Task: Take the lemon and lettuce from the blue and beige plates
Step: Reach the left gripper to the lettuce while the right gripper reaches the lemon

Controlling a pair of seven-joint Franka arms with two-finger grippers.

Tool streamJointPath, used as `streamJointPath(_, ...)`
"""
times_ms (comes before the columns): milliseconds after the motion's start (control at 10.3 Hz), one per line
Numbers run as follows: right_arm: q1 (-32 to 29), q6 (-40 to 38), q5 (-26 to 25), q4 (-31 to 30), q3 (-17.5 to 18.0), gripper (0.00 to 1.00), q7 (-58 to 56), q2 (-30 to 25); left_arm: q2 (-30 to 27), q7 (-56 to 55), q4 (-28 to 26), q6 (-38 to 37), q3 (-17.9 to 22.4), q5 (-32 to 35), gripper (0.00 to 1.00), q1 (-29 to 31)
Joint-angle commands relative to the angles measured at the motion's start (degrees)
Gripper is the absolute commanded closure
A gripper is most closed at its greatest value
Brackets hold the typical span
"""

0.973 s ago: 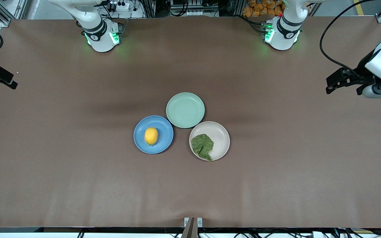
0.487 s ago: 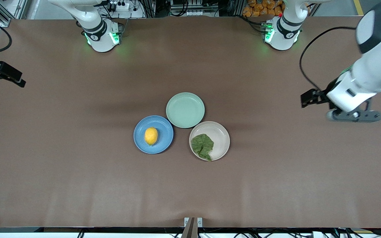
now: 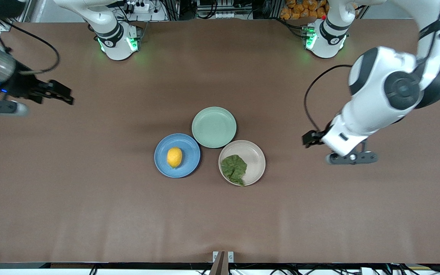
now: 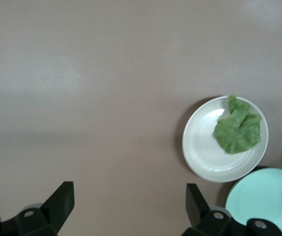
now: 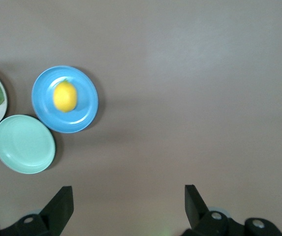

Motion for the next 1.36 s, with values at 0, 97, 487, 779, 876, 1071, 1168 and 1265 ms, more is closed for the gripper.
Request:
streamJointPath(0, 3.08, 1.13, 1.52, 0.63, 0.23, 0.0, 4.8, 4.73, 6.39, -7.07, 2.27, 7.64, 0.81, -0.14, 0.0, -4.28)
streamJointPath(97, 4.23, 2.53, 1.52, 0.54, 0.5, 0.0, 6.47, 6.66, 9.29, -10.15, 3.31, 10.38, 0.99, 1.43, 0.0, -5.96)
streamJointPath(487, 9.85, 9.82, 1.52, 0.45, 1.03, 0.0, 13.23, 13.44, 17.13, -20.79, 4.2, 22.25, 0.99, 7.32, 0.0, -10.97)
streamJointPath(779, 11.88, 21.83, 1.52, -3.23, 2.34, 0.0, 18.25, 17.39, 21.97, -24.93, 4.2, 32.97, 2.13, 7.42, 0.0, -14.66)
streamJointPath(876, 11.97, 25.79, 1.52, -4.28, 3.04, 0.0, 19.83, 18.88, 22.85, -26.07, 4.2, 35.44, 3.0, 7.33, 0.0, -16.07)
streamJointPath(1071, 13.46, 31.95, 1.52, -4.38, 3.14, 0.0, 22.12, 22.48, 25.66, -28.1, 4.2, 40.53, 5.11, 7.33, 0.0, -19.14)
streamJointPath(1168, 14.42, 35.03, 1.52, -4.38, 3.05, 0.0, 23.61, 24.33, 27.15, -28.19, 4.2, 41.78, 6.77, 7.33, 0.0, -20.9)
streamJointPath(1265, 15.22, 37.76, 1.43, -4.38, 3.05, 0.0, 24.41, 26.0, 27.86, -28.2, 4.2, 42.05, 8.36, 7.33, 0.0, -22.48)
